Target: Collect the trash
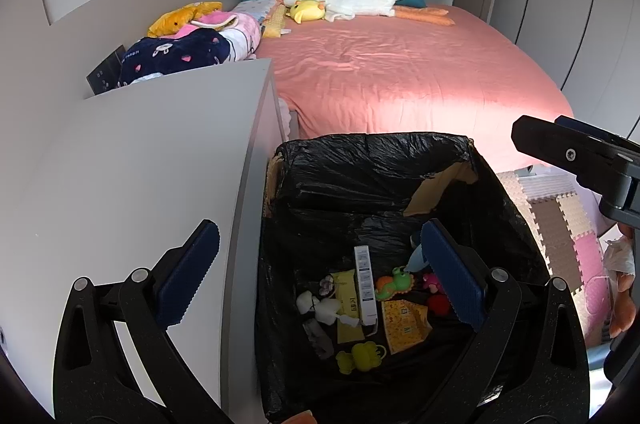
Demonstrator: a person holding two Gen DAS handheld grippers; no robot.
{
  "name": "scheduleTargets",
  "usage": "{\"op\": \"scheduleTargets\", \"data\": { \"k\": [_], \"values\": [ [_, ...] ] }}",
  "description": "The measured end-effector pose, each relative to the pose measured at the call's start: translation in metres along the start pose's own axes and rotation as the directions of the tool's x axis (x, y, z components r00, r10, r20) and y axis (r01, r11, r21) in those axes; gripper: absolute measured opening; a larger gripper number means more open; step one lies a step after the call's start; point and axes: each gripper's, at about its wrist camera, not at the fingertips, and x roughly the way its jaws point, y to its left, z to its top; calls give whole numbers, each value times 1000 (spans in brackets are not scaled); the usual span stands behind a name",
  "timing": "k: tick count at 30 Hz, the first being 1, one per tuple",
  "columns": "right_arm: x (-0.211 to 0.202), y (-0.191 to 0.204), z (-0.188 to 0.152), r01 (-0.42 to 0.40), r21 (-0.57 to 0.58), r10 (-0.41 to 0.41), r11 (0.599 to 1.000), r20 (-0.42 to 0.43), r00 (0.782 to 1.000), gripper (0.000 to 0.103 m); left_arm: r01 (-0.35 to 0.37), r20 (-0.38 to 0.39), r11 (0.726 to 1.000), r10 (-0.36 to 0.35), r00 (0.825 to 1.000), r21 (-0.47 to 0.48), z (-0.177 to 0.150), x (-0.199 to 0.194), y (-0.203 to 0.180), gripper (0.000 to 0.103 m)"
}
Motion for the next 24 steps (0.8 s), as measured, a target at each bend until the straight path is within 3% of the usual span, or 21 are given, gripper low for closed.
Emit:
{"op": "scheduleTargets", "data": {
  "k": [24],
  "values": [
    [2, 0, -3, 0, -3, 0, 1000, -5, 1000, 89, 17, -19, 1000, -17, 1000, -6, -1, 6, -1, 97]
  ]
}}
